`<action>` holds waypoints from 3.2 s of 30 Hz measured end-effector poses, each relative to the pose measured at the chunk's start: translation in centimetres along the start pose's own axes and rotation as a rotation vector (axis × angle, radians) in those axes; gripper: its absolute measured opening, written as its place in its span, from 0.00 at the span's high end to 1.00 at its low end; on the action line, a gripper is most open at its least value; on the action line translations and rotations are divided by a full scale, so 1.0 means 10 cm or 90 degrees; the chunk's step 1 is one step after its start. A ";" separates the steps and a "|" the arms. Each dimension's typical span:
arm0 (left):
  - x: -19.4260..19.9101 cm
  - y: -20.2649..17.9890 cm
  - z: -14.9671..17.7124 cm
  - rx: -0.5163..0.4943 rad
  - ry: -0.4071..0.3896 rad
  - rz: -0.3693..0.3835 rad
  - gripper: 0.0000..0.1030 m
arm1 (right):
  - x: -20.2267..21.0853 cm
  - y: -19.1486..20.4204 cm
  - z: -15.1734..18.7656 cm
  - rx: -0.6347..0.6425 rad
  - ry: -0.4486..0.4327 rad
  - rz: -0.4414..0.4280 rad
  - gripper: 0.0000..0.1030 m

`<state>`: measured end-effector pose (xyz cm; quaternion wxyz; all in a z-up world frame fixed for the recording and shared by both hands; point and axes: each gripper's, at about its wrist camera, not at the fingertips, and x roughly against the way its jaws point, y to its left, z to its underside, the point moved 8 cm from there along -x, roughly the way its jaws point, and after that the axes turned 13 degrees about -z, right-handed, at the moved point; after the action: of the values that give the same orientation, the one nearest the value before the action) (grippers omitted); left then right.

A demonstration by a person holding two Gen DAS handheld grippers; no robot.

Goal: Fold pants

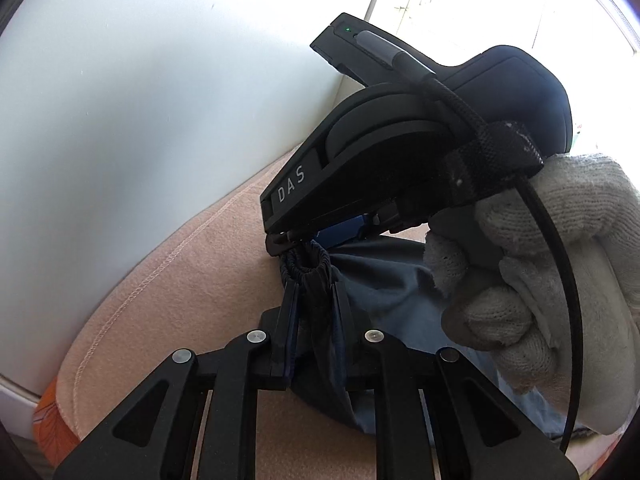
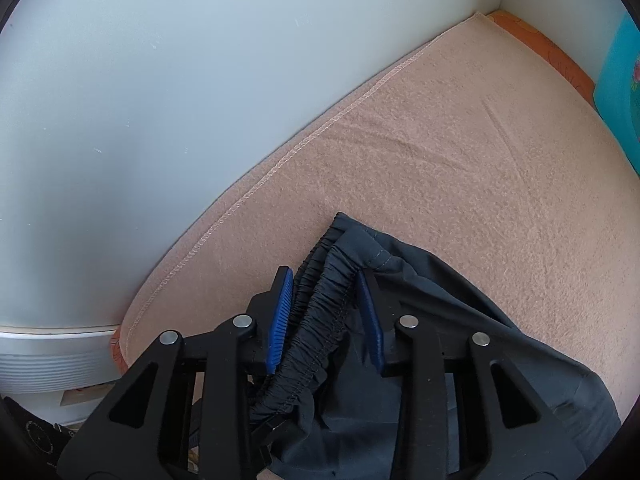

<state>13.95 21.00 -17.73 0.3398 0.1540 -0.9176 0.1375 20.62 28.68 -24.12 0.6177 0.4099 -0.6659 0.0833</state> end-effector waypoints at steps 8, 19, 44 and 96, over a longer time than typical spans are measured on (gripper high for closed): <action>-0.02 0.09 0.10 0.000 0.038 -0.051 0.58 | 0.20 -0.10 0.17 -0.007 -0.042 -0.046 0.87; -0.21 -0.06 -0.10 -0.008 0.031 -0.018 0.79 | 0.54 -0.39 0.33 -0.061 -0.073 -0.117 0.89; 0.50 -0.55 0.09 -0.094 -0.066 0.057 0.85 | 1.29 -0.37 0.52 -0.030 -0.060 -0.100 0.84; 1.41 -3.39 1.20 -0.455 0.073 0.347 0.61 | 4.78 -3.82 5.12 -0.455 -0.561 -0.041 0.85</action>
<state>9.54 -16.94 -12.08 0.3731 -0.2279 -0.8943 -0.0952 11.50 -48.91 -8.05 0.3838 0.1913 -0.8348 -0.3452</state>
